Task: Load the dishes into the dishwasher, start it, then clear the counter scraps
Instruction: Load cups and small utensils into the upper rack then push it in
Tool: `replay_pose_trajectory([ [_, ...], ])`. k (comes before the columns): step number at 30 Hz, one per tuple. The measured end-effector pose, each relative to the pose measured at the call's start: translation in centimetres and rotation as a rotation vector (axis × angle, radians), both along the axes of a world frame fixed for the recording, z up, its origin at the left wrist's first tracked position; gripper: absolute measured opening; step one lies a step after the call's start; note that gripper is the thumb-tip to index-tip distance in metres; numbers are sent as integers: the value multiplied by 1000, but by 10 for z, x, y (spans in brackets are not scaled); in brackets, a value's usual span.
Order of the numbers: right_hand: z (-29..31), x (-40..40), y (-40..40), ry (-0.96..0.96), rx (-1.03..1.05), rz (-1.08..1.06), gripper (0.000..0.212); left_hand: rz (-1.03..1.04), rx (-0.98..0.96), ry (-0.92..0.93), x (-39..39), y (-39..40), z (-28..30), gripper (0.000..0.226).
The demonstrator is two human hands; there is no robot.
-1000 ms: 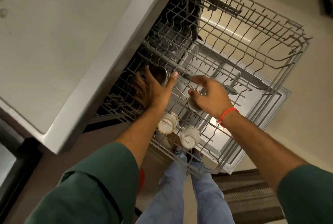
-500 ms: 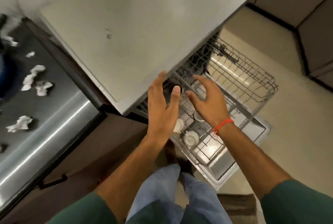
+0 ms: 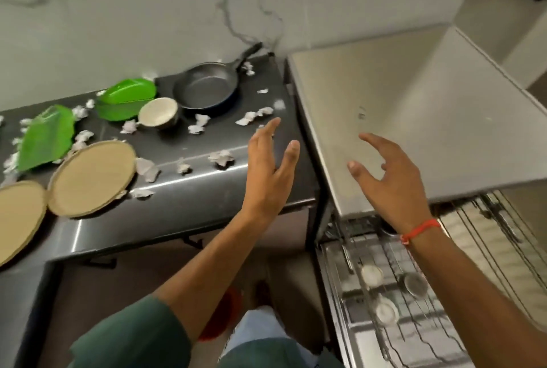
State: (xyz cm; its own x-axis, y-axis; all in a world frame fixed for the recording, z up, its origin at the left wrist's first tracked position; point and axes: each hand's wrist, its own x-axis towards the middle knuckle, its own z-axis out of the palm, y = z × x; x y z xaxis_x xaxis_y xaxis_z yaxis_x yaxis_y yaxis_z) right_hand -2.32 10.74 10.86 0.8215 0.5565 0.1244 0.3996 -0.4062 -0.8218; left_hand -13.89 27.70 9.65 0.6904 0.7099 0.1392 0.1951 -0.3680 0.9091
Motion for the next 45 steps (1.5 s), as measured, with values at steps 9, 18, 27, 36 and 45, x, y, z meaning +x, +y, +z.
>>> replay_pose_trajectory([
  [9,9,-44,172,-46,-19,278,42,258,-9,-27,-78,139,-3,48],
  [18,10,-73,273,-11,-78,457,45,304,47,347,-99,253,-31,54],
  [27,4,-68,311,-8,-171,521,47,266,501,701,-76,330,-53,58],
  [36,-4,-63,316,18,-208,523,42,192,682,804,-66,363,-52,24],
  [45,8,-34,290,94,-107,365,58,-28,-174,118,-49,311,19,14],
])
